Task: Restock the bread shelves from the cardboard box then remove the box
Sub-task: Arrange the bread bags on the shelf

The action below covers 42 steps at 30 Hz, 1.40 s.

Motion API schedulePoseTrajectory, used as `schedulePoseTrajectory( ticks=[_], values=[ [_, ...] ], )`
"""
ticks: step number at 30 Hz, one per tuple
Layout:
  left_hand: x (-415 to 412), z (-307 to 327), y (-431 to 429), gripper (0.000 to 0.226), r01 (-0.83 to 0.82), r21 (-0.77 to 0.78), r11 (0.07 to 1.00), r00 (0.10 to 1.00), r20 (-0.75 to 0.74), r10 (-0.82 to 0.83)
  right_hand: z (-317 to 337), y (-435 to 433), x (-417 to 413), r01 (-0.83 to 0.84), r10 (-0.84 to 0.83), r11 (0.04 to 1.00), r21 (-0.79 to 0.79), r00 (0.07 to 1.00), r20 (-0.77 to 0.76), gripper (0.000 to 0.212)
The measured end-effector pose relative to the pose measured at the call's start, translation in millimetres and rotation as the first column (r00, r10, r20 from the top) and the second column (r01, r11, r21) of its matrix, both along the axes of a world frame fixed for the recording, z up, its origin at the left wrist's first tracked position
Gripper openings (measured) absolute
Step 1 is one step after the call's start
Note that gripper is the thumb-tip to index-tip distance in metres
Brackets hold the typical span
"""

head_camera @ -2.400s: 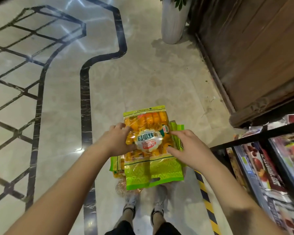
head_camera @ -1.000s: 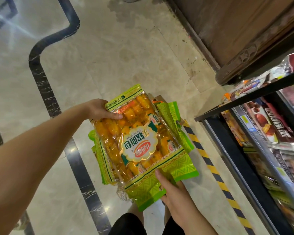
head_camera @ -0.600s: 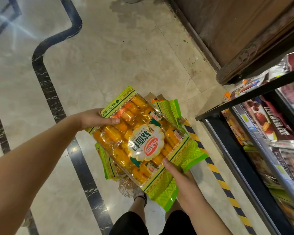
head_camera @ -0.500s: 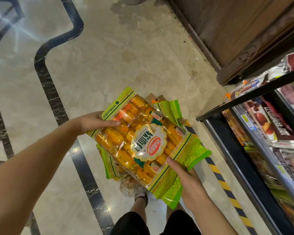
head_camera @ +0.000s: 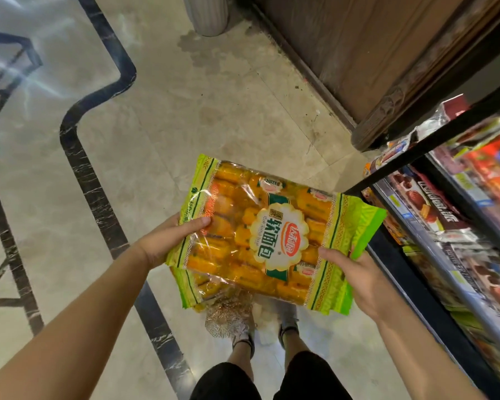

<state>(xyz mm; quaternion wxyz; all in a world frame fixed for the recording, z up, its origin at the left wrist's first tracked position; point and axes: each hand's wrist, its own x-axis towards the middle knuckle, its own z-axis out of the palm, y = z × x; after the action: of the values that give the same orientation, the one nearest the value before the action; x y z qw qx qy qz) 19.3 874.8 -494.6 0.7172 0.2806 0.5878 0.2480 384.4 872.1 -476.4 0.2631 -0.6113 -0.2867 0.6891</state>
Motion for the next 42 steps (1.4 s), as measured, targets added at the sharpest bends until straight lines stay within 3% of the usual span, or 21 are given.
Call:
schedulePoseTrajectory(
  ticks=[2, 4, 8, 11, 12, 15, 17, 19, 21, 25, 30, 33, 37, 42],
  values=[
    [17, 12, -1, 0.105, -0.021, 0.034, 0.999, 1.000, 0.015, 0.020, 15, 6, 17, -0.011, 0.011, 1.000, 0.026, 1.000, 0.000, 0.043],
    [33, 22, -1, 0.102, -0.035, 0.069, 0.997, 0.999, 0.007, 0.034, 28, 8, 34, -0.011, 0.010, 1.000, 0.022, 1.000, 0.027, 0.035],
    [63, 47, 7, 0.104, -0.032, 0.128, 0.991, 0.999, -0.037, 0.037, 51, 6, 59, 0.034, -0.036, 0.997, 0.069, 0.999, 0.029, 0.042],
    [85, 66, 15, 0.103, -0.001, 0.179, 0.984, 0.997, -0.070, 0.014, 68, 3, 75, 0.053, -0.060, 0.989, 0.135, 0.997, 0.047, 0.082],
    [92, 72, 18, 0.100, 0.008, 0.194, 0.981, 0.997, -0.075, 0.007, 73, 1, 82, 0.054, -0.063, 0.987, 0.152, 0.997, 0.055, 0.079],
    [114, 85, 25, 0.072, 0.049, 0.198, 0.979, 0.996, -0.083, -0.033, 82, -7, 104, 0.085, -0.098, 0.980, 0.182, 0.993, 0.065, 0.052],
    [130, 91, 27, 0.048, 0.111, 0.189, 0.976, 0.992, -0.080, -0.097, 87, -17, 119, 0.116, -0.137, 0.976, 0.186, 0.985, 0.105, 0.052],
    [145, 93, 28, 0.041, 0.179, 0.178, 0.967, 0.981, -0.102, -0.163, 92, -33, 134, 0.157, -0.185, 0.969, 0.188, 0.973, 0.137, 0.050],
    [159, 92, 27, 0.042, 0.246, 0.171, 0.954, 0.968, -0.098, -0.232, 97, -55, 146, 0.202, -0.238, 0.958, 0.204, 0.957, 0.167, 0.044],
    [188, 80, 21, 0.069, 0.361, 0.182, 0.915, 0.933, -0.063, -0.355, 100, -114, 164, 0.303, -0.355, 0.923, 0.238, 0.910, 0.216, 0.040],
    [235, 75, -4, 0.059, 0.519, 0.181, 0.835, 0.848, 0.010, -0.529, 97, -196, 179, 0.476, -0.515, 0.855, 0.203, 0.825, 0.234, 0.044],
    [272, 79, -26, 0.087, 0.588, 0.201, 0.784, 0.801, -0.004, -0.599, 99, -244, 191, 0.547, -0.582, 0.813, 0.201, 0.772, 0.254, 0.046],
    [314, 80, -53, 0.047, 0.660, 0.203, 0.723, 0.734, 0.031, -0.679, 106, -294, 210, 0.608, -0.636, 0.770, 0.193, 0.710, 0.303, 0.042],
    [356, 69, -78, 0.052, 0.708, 0.203, 0.676, 0.693, -0.015, -0.721, 98, -331, 243, 0.629, -0.656, 0.752, 0.198, 0.682, 0.325, 0.032]
  ],
)
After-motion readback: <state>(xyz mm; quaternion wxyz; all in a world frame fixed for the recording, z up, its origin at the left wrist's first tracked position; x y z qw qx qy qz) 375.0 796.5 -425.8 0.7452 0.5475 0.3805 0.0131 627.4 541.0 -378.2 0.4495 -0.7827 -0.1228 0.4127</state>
